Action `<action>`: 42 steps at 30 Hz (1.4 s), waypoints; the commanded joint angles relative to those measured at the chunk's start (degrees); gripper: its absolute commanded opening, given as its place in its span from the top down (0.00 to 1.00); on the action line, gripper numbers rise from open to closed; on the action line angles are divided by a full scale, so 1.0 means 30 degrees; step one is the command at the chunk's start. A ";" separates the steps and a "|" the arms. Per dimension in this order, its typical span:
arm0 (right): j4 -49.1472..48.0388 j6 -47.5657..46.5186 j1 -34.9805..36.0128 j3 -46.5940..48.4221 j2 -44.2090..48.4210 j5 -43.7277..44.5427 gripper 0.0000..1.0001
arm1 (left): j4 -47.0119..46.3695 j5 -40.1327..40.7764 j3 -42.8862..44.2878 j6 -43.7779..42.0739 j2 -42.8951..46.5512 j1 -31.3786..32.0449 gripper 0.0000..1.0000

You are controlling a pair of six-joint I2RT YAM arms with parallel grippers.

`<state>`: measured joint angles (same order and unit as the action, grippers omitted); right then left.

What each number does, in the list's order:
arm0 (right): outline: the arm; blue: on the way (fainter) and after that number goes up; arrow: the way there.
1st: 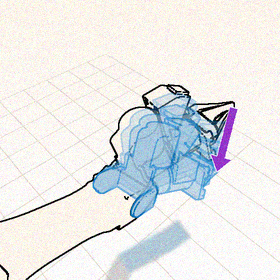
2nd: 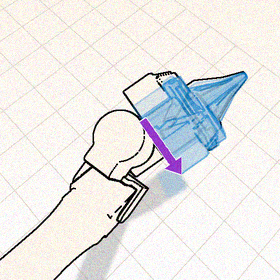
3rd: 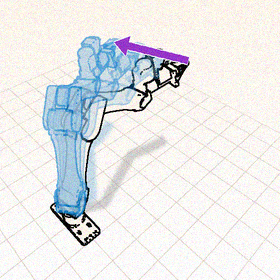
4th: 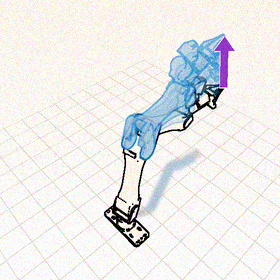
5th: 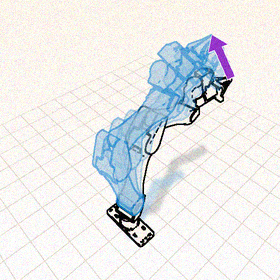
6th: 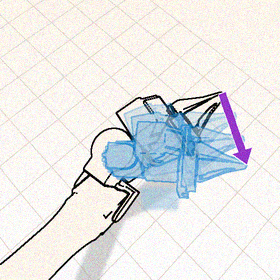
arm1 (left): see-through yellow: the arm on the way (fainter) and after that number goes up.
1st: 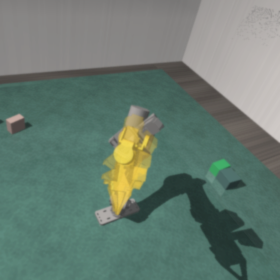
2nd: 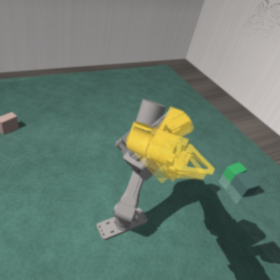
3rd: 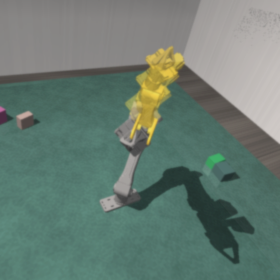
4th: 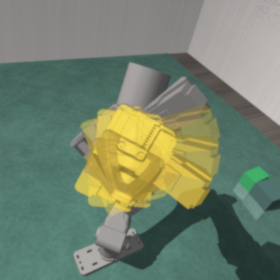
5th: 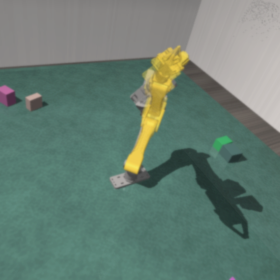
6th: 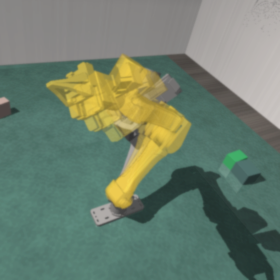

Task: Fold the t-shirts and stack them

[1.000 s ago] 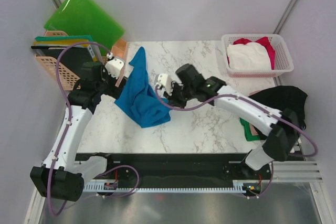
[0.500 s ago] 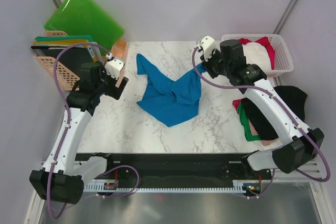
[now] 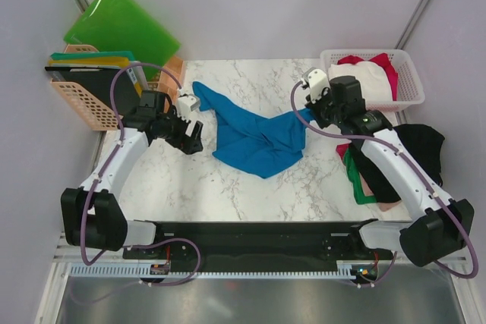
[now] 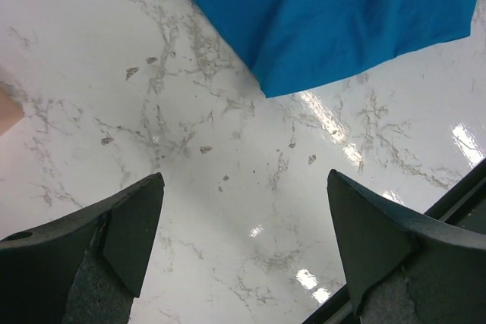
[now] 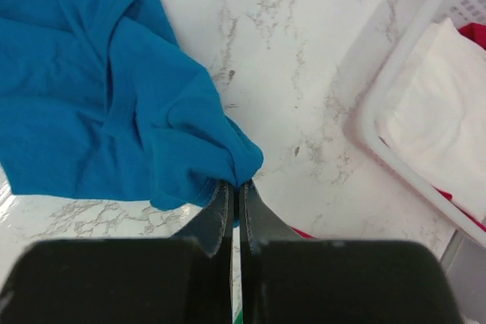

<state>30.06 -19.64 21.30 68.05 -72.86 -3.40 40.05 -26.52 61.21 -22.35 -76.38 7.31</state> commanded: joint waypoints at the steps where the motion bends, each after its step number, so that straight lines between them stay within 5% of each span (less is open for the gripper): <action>1: -0.1349 0.0687 -0.1384 0.1424 0.0469 0.0751 1.00 | 0.0009 -0.1501 0.1304 0.0594 0.0294 0.0257 0.05; 5: -0.1175 -0.0015 -0.1765 0.3327 -0.1020 0.3093 1.00 | 0.0008 -0.1442 0.1072 0.0389 0.0352 0.0521 0.05; 12: -0.1261 0.0012 -0.2178 0.3244 -0.1787 0.2511 1.00 | -0.0343 -0.4185 -0.0188 0.1004 -0.0201 0.0873 0.06; 21: -0.1555 0.0453 -0.2178 0.1868 -0.1436 0.1514 1.00 | -0.0226 -1.0136 0.1800 0.1589 -0.6909 0.0990 0.07; 34: -0.1760 0.0599 -0.2178 0.0548 -0.1172 0.1631 1.00 | -0.0987 -1.1227 0.5318 0.2760 -1.2679 0.3275 0.10; 42: -0.1760 0.0570 -0.2149 0.0900 -0.1553 0.1573 1.00 | -0.1017 -1.0059 0.5058 0.2616 -1.3301 0.3510 0.13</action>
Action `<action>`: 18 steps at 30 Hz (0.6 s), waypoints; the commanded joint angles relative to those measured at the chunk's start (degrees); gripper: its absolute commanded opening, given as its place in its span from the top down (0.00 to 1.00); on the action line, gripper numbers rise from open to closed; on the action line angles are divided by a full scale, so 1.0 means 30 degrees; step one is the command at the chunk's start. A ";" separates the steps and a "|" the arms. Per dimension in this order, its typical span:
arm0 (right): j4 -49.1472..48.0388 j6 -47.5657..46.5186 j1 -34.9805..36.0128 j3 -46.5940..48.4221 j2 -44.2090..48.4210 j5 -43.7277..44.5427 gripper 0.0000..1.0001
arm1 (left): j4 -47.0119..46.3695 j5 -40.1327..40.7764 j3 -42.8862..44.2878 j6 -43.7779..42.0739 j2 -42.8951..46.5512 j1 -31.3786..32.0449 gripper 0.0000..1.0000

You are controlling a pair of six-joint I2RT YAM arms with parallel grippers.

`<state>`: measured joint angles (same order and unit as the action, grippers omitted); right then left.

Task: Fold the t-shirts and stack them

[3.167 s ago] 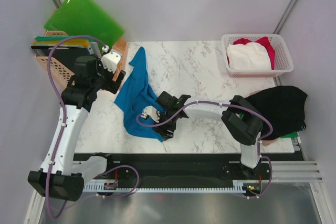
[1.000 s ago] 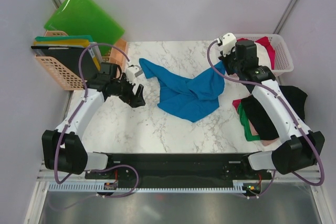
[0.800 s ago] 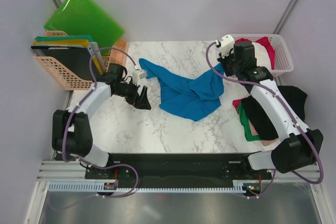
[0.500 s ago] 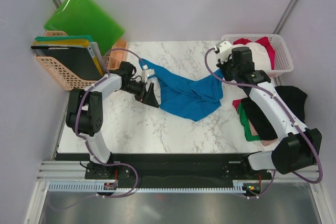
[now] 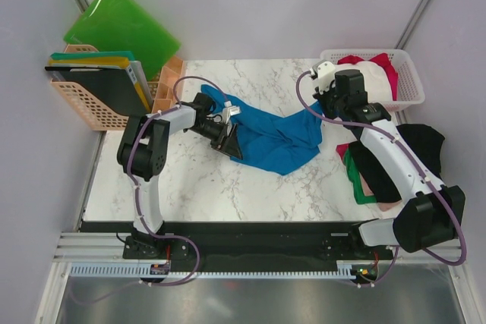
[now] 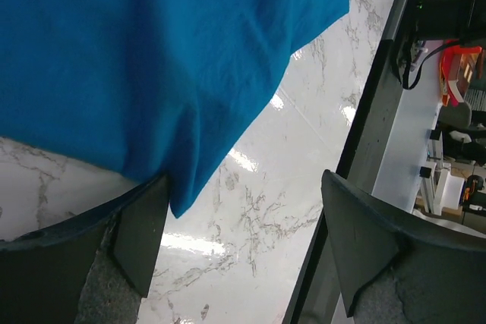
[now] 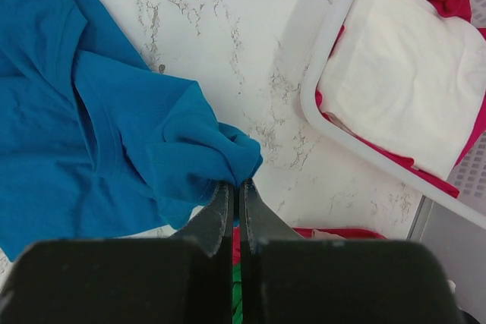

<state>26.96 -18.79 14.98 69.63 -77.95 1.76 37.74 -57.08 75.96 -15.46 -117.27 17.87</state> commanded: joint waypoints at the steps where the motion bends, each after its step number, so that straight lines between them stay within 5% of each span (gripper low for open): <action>1: -0.0725 0.0256 -0.0043 0.0347 0.0115 -0.0176 1.00 | -0.0274 0.0304 0.0022 0.0060 0.0476 -0.0067 0.13; 10: -0.0959 0.0285 -0.0043 -0.0122 0.0027 -0.0381 1.00 | -0.0274 0.1623 -0.1297 -0.0177 0.2587 -0.0419 0.13; 18: -0.1135 0.0256 -0.0043 -0.0415 0.0056 -0.0470 1.00 | -0.0274 0.1154 -0.0276 0.0466 0.0539 -0.0040 0.14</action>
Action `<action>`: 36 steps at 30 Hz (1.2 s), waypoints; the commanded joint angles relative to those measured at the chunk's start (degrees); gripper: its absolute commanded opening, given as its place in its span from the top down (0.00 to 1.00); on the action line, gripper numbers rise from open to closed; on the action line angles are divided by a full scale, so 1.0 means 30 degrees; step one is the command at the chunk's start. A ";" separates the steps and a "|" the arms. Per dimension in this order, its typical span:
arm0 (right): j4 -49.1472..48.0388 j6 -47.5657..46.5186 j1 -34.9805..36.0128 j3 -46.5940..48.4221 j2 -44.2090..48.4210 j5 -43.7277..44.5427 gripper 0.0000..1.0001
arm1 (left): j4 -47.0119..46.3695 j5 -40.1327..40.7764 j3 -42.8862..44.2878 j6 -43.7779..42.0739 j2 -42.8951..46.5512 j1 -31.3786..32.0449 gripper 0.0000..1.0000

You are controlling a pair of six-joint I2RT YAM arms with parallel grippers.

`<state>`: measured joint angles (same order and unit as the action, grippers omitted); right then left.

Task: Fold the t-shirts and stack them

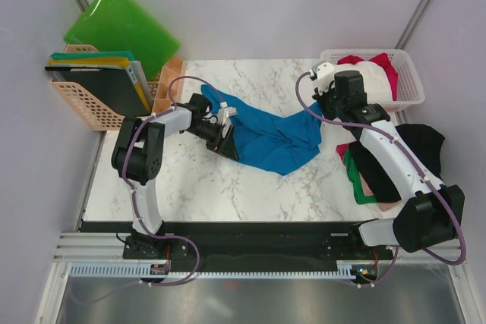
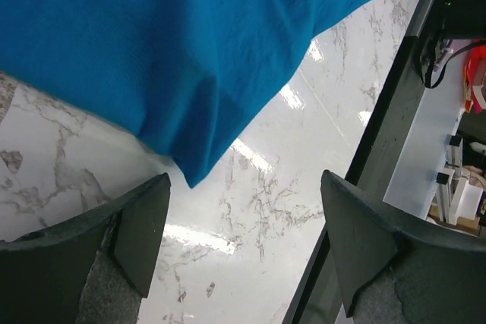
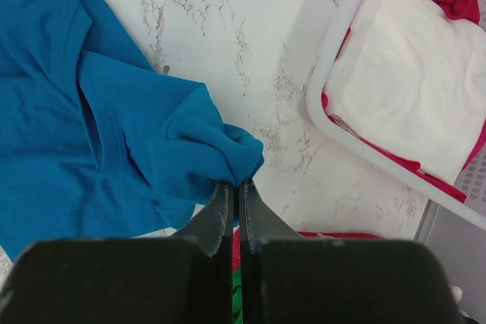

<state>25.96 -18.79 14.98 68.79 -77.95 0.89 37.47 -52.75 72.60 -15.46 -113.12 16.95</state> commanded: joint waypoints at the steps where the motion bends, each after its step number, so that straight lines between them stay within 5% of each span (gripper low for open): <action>1: -0.0829 0.0256 -0.0072 -0.0168 0.0086 -0.0120 1.00 | -0.0158 -0.0287 0.1053 0.0525 -0.1051 0.0355 0.14; 3: -0.0800 0.0227 -0.0072 -0.0255 0.0115 -0.0090 1.00 | -0.0187 -0.0316 0.1607 0.0671 -0.1608 0.0763 0.14; 5: -0.0800 0.0256 -0.0014 -0.0314 0.0144 -0.0002 1.00 | -0.0158 -0.0229 0.1990 0.0788 -0.2279 0.1086 0.27; 6: -0.0829 0.0256 -0.0043 -0.0314 0.0115 -0.0002 1.00 | -0.0157 -0.0229 0.2369 0.0876 -0.2486 0.1407 0.39; 8: -0.0800 0.0227 -0.0043 -0.0402 -0.0002 0.0085 1.00 | -0.0099 -0.0258 0.2868 0.0906 -0.3187 0.1731 0.97; 13: -0.0829 0.0052 -0.0043 -0.0636 -0.0207 0.0612 1.00 | 0.0135 0.0413 0.2901 0.0235 -0.2843 0.2026 0.98; 17: -0.0917 -0.0066 -0.0160 -0.0637 -0.0120 0.1169 1.00 | 0.0223 0.2199 0.2549 -0.0733 0.0667 0.1500 0.98; 29: -0.0742 0.0667 -0.4435 0.1003 0.4535 -0.0149 1.00 | 0.1337 0.5569 0.3985 -0.3896 1.4375 -0.5494 0.98; 36: 0.0576 0.0899 -0.5434 0.1592 0.6208 -0.1027 1.00 | 0.1747 0.5191 0.2755 -0.4777 1.6495 -0.7700 0.98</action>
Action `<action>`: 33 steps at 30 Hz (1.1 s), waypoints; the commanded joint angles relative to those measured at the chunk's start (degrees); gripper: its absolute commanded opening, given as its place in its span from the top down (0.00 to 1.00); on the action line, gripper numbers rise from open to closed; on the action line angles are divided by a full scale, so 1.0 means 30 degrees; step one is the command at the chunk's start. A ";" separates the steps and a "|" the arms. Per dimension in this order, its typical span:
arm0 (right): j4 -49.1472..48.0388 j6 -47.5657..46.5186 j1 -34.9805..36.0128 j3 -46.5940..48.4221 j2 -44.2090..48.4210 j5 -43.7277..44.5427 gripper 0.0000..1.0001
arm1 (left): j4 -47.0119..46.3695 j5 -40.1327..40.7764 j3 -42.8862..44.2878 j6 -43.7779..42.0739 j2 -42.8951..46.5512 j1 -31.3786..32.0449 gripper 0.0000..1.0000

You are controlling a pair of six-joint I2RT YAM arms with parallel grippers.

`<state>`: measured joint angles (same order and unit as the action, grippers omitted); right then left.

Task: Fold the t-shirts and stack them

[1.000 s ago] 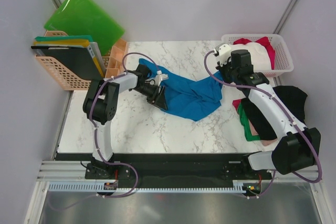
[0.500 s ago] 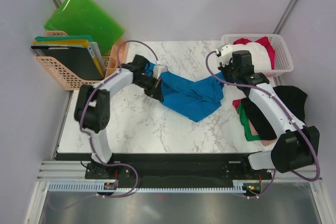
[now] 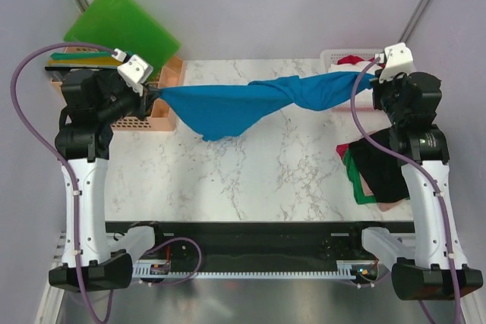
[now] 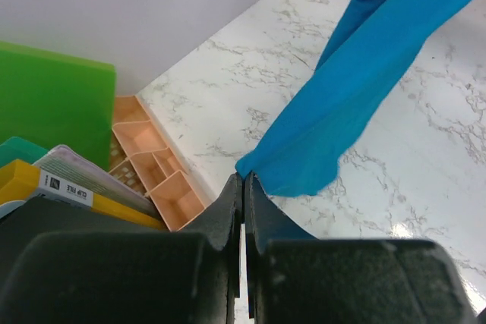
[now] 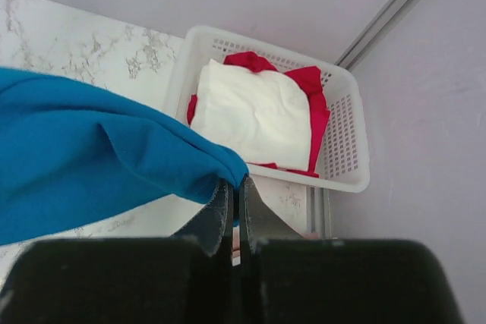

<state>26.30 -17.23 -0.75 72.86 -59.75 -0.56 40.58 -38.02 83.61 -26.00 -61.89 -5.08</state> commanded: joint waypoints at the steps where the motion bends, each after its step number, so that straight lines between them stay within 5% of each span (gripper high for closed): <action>1: 0.0460 0.0412 -0.0159 0.0177 0.0198 -0.0634 1.00 | 0.0683 0.0281 -0.0976 -0.1207 -0.0582 -0.0357 0.98; 9: 0.1219 0.0149 -0.0188 0.0788 0.1190 -0.0283 1.00 | 0.0596 0.0075 -0.0215 -0.0534 -0.0027 -0.0591 0.98; 21: 0.5320 0.0179 -0.0625 0.5036 0.6375 -0.1394 1.00 | 0.2029 0.1686 0.0750 -0.0241 0.5889 -0.0592 0.98; 33: 0.4915 0.0647 -0.1067 0.3784 0.5240 -0.2945 1.00 | 0.2621 0.2039 0.1429 -0.0445 0.5924 -0.0562 0.98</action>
<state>41.41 -16.27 -3.62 88.16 -39.05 -7.33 49.19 -34.52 89.60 -26.68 -41.28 -6.42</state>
